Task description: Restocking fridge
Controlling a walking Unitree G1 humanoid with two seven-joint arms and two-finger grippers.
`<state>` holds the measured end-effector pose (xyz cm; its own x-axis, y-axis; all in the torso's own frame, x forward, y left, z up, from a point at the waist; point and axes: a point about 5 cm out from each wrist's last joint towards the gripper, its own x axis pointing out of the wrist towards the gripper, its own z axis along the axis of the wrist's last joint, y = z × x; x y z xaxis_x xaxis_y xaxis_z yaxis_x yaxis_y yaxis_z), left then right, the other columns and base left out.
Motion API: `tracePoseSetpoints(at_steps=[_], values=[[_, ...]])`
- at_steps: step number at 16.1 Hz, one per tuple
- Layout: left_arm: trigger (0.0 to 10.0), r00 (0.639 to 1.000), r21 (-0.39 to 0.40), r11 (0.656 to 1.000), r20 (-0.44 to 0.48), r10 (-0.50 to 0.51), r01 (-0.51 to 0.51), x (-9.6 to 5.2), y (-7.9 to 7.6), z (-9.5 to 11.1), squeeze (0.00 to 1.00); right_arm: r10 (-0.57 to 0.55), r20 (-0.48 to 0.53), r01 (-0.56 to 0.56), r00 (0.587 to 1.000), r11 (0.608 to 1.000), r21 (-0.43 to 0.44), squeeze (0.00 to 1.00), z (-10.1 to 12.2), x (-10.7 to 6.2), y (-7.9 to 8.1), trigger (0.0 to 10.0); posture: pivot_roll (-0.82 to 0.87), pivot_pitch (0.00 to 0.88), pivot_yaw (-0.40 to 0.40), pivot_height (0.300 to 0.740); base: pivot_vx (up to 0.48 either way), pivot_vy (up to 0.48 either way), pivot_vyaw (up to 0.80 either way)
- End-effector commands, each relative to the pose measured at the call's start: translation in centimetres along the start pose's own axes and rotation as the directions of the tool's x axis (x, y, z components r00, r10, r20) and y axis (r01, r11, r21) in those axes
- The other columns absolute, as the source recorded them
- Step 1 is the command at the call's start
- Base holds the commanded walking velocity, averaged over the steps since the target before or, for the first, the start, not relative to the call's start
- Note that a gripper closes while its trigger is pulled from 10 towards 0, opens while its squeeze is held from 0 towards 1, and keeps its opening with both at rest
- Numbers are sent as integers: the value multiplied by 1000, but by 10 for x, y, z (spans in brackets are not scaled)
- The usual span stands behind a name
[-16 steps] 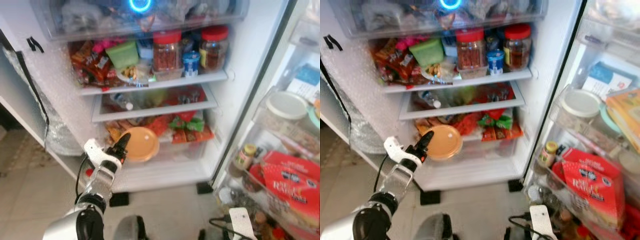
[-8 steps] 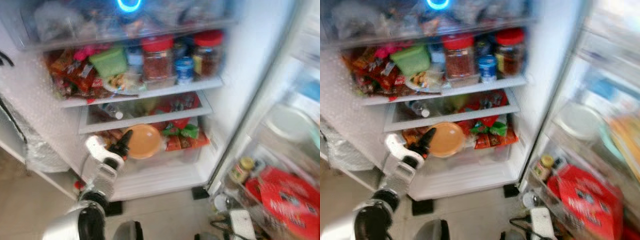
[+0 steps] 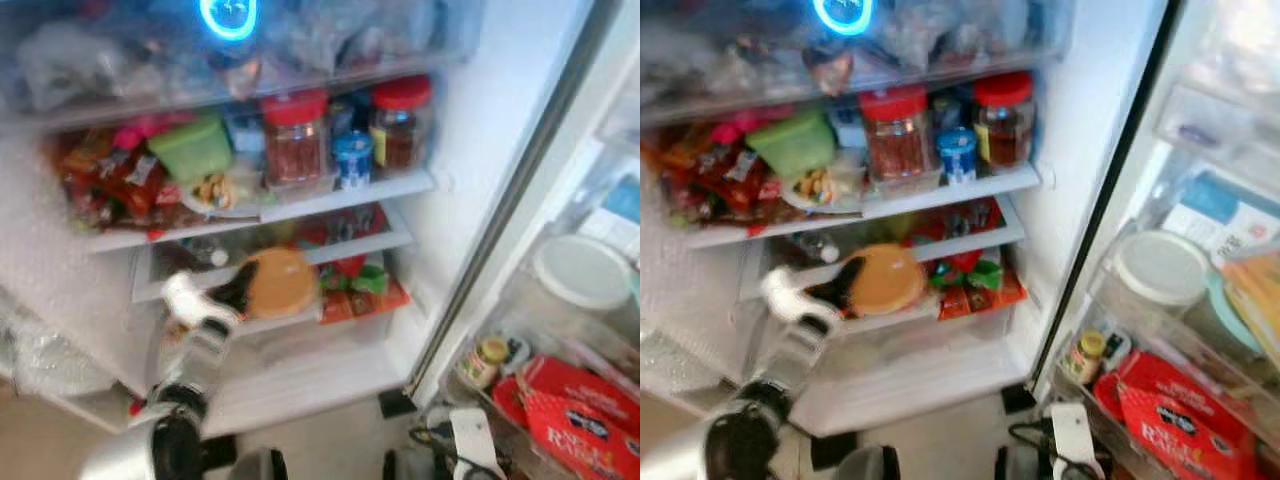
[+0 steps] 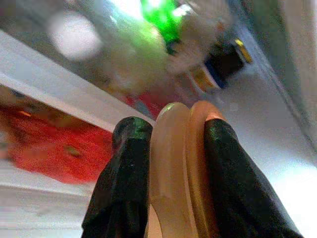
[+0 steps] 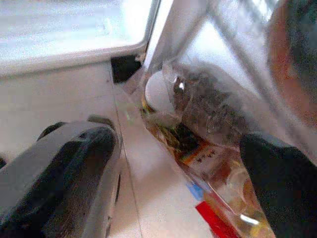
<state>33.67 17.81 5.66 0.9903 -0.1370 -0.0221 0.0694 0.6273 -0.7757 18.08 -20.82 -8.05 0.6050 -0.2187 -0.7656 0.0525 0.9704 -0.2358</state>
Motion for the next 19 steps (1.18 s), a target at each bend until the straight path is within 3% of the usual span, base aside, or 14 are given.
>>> tracePoseSetpoints(at_steps=[1,7,15,19], values=[[10000,1000,-18,999,10,-29,29,6,-9,-1,0,-1,-57,-2,998,999,-42,0,-16,-3,-3,10000,-85,74,68,647,255,0,0],[10000,998,-42,999,58,-24,26,13,-16,8,0,14,-56,-17,998,999,-49,0,-16,-3,-2,10000,-90,72,66,647,0,0,0],[10000,973,-87,987,175,149,-136,22,-14,35,0,10,-57,-13,998,998,-61,0,-16,-3,-4,10000,-109,77,60,647,0,0,0],[10000,971,-65,987,177,159,-150,27,-20,40,0,14,-59,-18,998,998,-64,0,-20,-4,-2,10000,-112,143,63,647,0,0,0]])
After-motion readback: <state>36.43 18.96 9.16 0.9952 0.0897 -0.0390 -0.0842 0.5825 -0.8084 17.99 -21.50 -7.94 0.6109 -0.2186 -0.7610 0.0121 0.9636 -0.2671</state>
